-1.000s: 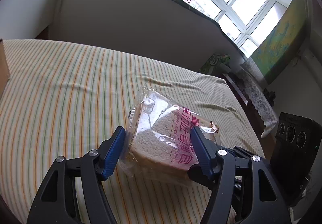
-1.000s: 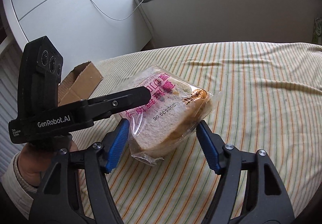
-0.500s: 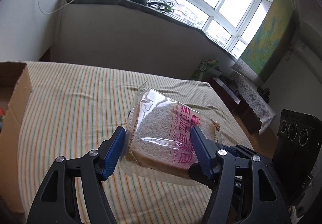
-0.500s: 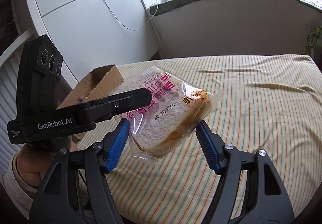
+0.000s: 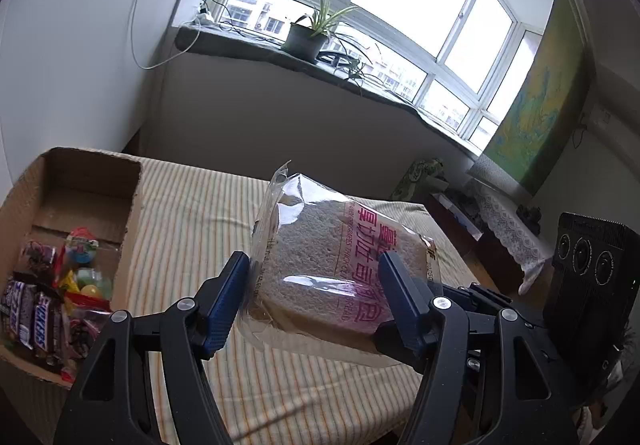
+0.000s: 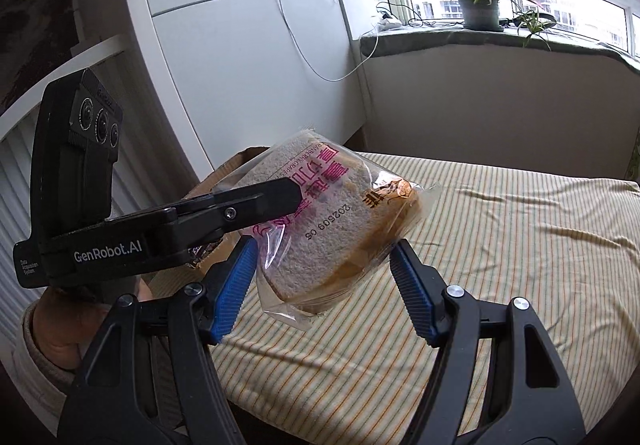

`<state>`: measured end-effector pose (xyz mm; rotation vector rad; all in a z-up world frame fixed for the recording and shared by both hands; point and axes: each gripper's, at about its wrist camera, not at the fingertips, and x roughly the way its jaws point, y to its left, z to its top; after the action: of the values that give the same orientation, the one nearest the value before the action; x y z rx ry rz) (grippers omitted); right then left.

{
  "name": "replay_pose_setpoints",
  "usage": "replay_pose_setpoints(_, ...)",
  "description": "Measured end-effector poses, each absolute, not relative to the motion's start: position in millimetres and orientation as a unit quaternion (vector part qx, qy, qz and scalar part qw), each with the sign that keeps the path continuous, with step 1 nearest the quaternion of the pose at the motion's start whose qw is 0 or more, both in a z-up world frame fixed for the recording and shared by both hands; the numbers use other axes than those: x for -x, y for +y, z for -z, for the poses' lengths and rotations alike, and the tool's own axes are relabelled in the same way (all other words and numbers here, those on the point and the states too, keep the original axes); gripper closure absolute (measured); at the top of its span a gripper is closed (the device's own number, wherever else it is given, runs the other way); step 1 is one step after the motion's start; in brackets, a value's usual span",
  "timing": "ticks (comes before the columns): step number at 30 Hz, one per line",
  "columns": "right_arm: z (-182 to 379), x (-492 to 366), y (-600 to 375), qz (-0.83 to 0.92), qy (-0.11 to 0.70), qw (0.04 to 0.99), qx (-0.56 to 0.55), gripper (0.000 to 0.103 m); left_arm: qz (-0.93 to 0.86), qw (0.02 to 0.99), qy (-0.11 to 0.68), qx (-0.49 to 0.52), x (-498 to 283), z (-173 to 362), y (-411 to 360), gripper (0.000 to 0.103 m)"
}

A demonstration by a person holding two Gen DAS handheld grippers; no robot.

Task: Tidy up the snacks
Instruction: 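Carry the bread slice into the box with both tools and open them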

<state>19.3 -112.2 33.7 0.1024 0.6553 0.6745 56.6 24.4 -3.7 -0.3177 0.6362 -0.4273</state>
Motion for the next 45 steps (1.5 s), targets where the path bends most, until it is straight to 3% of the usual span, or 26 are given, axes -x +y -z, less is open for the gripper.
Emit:
replay_pose_setpoints(20, -33, -19, 32, -0.432, 0.327, 0.841, 0.017, 0.032, 0.087, 0.929, 0.285, 0.218, -14, 14, 159, 0.038)
replay_pose_setpoints(33, -52, -39, 78, -0.467, 0.299, 0.832, 0.026, 0.032, 0.056, 0.943, 0.258, 0.204, -25, -5, 194, 0.037)
replay_pose_setpoints(36, -44, -50, 88, -0.468, 0.304, 0.83, 0.028, 0.031, 0.009, 0.946, 0.269, 0.179, -33, 1, 197, 0.027)
replay_pose_setpoints(39, -23, -64, 99, -0.442, 0.328, 0.833, 0.051, 0.018, -0.049, 0.95, 0.27, 0.151, -34, 5, 202, 0.025)
replay_pose_setpoints(45, -4, -68, 76, -0.404, 0.323, 0.855, 0.024, 0.008, -0.072, 0.96, 0.25, 0.106, -30, -7, 193, 0.024)
